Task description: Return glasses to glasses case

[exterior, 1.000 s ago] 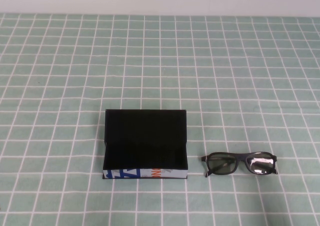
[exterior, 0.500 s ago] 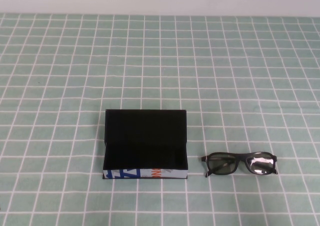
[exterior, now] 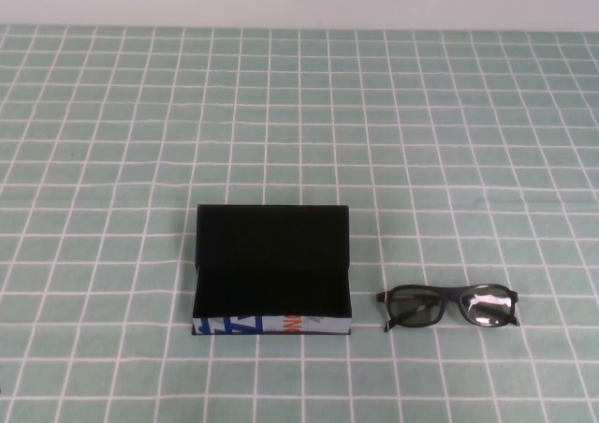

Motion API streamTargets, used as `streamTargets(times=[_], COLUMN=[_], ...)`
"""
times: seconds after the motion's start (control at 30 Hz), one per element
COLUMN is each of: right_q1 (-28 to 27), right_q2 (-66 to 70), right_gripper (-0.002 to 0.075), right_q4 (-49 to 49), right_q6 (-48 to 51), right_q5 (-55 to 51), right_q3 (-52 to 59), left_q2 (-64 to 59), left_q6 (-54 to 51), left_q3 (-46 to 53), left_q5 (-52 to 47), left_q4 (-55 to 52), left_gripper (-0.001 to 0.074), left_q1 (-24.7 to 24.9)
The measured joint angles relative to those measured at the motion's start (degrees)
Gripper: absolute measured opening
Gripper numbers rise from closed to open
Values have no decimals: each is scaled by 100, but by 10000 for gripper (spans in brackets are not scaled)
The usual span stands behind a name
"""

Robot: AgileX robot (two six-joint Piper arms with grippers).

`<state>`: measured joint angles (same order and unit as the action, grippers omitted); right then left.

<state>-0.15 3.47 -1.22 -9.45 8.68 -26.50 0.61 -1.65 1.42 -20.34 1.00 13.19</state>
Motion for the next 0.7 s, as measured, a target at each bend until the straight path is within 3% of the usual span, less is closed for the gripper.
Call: streamTargets(times=[0.53, 0.7], right_q1=[0, 0], right_q2=[3508, 4243], right_gripper=[-11, -11], right_q4=[-505, -685], right_q6=[0, 757], right_q5=[-4402, -4934], right_q3=[-2491, -2759], left_q2=[0, 0], left_q6=[0, 0], left_q3=[0, 0], left_q5=[0, 0], left_q4=[0, 0], left_gripper=[-2, -2], left_q1=[0, 0])
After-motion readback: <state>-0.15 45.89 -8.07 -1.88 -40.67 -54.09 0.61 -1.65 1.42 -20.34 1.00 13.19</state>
